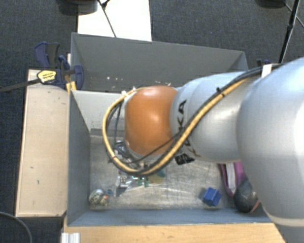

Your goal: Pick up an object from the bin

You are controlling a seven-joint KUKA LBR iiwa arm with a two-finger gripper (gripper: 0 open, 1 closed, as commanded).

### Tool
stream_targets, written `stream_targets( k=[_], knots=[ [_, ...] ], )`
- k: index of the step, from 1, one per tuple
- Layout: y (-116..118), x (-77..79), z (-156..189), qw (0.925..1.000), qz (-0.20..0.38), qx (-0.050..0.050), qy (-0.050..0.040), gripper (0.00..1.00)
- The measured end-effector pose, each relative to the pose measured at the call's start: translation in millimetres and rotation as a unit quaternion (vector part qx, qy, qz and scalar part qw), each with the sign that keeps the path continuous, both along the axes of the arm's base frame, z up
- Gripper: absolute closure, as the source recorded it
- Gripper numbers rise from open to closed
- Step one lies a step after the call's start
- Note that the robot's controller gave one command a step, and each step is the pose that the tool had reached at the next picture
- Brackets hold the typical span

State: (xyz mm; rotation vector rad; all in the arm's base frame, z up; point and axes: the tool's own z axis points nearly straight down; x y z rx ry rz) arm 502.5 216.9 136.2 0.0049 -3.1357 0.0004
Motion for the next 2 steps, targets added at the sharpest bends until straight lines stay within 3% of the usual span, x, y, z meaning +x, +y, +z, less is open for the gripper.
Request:
stream_targets(
  k=[1,2],
  knots=[
    [-68.0,-2.6,-64.1,0.9960,0.089,0.002,-0.0050,0.00],
    [-72.8,-13.4,-35.4,1.0000,-0.002,0.001,-0.0050,0.00]
  ],
)
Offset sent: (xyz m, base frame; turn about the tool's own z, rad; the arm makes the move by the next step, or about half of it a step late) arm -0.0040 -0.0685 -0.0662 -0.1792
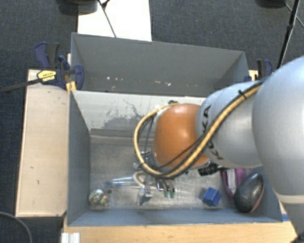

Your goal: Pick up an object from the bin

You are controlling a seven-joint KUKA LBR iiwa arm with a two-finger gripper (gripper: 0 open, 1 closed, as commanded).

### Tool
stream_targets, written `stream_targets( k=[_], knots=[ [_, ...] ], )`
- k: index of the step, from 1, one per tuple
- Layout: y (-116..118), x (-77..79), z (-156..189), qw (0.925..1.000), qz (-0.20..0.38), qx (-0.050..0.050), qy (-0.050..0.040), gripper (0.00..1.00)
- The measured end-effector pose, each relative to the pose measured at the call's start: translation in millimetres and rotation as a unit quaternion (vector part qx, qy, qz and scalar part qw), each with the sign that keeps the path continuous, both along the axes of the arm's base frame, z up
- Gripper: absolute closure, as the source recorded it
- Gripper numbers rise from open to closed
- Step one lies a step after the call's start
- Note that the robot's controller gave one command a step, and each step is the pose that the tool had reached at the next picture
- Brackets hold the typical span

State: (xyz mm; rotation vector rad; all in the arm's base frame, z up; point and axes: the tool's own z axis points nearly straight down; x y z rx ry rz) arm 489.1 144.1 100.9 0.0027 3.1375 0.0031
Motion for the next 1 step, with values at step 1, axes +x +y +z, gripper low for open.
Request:
stream_targets(
  k=[1],
  knots=[
    [-1.7,0.9,7.6,0.9997,0.024,0.000,-0.0011,0.00]
  ],
)
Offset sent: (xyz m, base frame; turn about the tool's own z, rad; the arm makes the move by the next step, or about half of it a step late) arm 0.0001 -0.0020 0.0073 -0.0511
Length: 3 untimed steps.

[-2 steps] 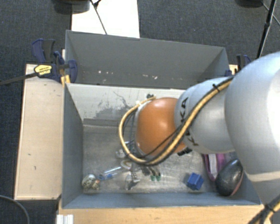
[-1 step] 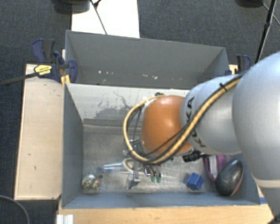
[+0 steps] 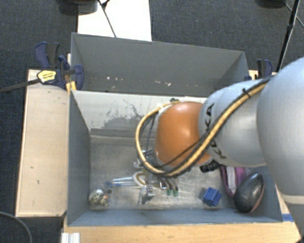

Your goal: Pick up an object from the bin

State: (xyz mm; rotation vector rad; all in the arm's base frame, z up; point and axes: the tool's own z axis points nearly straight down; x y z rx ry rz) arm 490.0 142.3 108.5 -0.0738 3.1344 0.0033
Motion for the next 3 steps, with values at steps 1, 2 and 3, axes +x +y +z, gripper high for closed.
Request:
stream_targets(
  k=[1,2,3],
  knots=[
    [-0.6,0.2,-36.1,0.9991,-0.042,0.001,0.0002,0.00],
    [-0.2,0.9,-34.7,0.9991,-0.043,0.000,0.0016,0.00],
    [0.3,3.5,-33.3,0.9990,-0.046,0.001,-0.0028,1.00]
  ],
)
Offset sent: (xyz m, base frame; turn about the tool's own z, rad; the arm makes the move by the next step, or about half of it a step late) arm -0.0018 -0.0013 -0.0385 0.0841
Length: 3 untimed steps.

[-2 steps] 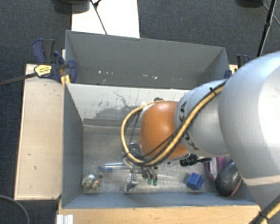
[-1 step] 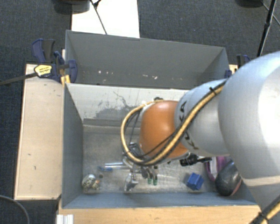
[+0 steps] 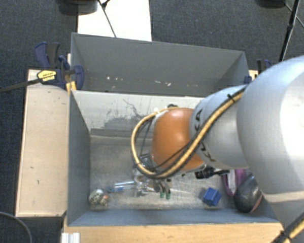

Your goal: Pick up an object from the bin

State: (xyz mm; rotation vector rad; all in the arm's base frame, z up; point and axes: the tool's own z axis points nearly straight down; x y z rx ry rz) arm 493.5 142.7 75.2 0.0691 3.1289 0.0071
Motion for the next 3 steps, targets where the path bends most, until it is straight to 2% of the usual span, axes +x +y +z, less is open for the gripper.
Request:
stream_targets(
  k=[1,2,3],
  knots=[
    [0.3,2.1,70.2,1.0000,-0.002,-0.001,0.0021,1.00],
    [0.4,2.7,72.1,1.0000,-0.003,-0.001,0.0043,1.00],
    [0.4,3.9,106.2,1.0000,-0.004,-0.001,0.0033,1.00]
  ],
)
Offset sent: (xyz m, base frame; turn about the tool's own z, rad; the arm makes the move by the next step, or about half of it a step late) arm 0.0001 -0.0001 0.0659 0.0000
